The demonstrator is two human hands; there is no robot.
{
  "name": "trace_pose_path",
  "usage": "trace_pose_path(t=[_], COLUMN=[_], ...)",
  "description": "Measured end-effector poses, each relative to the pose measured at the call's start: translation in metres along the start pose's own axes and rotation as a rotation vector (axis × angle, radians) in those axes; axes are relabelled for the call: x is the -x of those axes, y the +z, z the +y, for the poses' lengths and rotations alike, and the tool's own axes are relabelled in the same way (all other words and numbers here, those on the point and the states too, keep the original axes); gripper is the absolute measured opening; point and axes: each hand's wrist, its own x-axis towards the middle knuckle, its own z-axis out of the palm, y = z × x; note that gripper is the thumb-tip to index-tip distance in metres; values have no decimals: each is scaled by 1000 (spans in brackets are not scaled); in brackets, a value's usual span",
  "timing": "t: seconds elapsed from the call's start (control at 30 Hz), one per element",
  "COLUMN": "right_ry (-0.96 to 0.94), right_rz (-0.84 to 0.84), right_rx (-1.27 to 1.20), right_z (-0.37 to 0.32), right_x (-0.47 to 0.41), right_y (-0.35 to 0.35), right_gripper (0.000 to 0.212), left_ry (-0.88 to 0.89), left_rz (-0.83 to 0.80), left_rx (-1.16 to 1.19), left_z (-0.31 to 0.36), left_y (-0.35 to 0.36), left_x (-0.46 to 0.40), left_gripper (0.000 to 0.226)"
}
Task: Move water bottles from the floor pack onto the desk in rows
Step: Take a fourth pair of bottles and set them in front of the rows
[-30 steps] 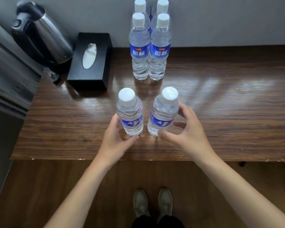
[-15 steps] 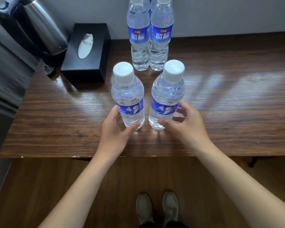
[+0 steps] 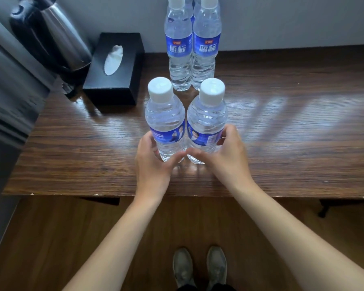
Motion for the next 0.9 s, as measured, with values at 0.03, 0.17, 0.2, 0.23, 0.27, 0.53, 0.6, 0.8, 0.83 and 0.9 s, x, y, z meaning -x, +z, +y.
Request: trace_pose_path(t=[0.03, 0.17, 0.2, 0.23, 0.27, 0.53, 0.6, 0.8, 0.83, 0.9], right_ry=[-3, -65, -102, -142, -175, -190, -163, -140, -141, -150], right_rz=[7, -24, -57, -100, -146, -184, -155, -58, -46, -24], right_rx=[31, 70, 43, 0, -52, -190, -167, -39, -23, 4], right_z=[0, 7, 9, 11, 13, 25, 28, 23, 22, 21], right_x=[0, 0, -1, -1, 0, -2, -3, -7, -7, -7], right_y=[1, 1, 0, -1, -2, -3, -2, 4, 5, 8], right_gripper=[69, 76, 76, 74, 68, 52, 58, 64, 67, 73], left_ry=[10, 47, 47, 45, 39, 33, 14, -1, 4, 22], left_rz=[5, -43, -70, -96, -123, -131, -95, -19, -9, 0], left_rx=[-30, -92, -70, -30, 21, 116, 101, 27, -6, -81], left_z=[2, 5, 4, 2, -1, -6, -6, -6, -5, -2], left_y=[0, -1, -3, -4, -6, -10, -8, -2, -1, 1], left_x=[0, 0, 0, 0, 0, 1, 3, 2, 2, 1], left_gripper=[68, 77, 73, 67, 62, 57, 59, 68, 70, 74])
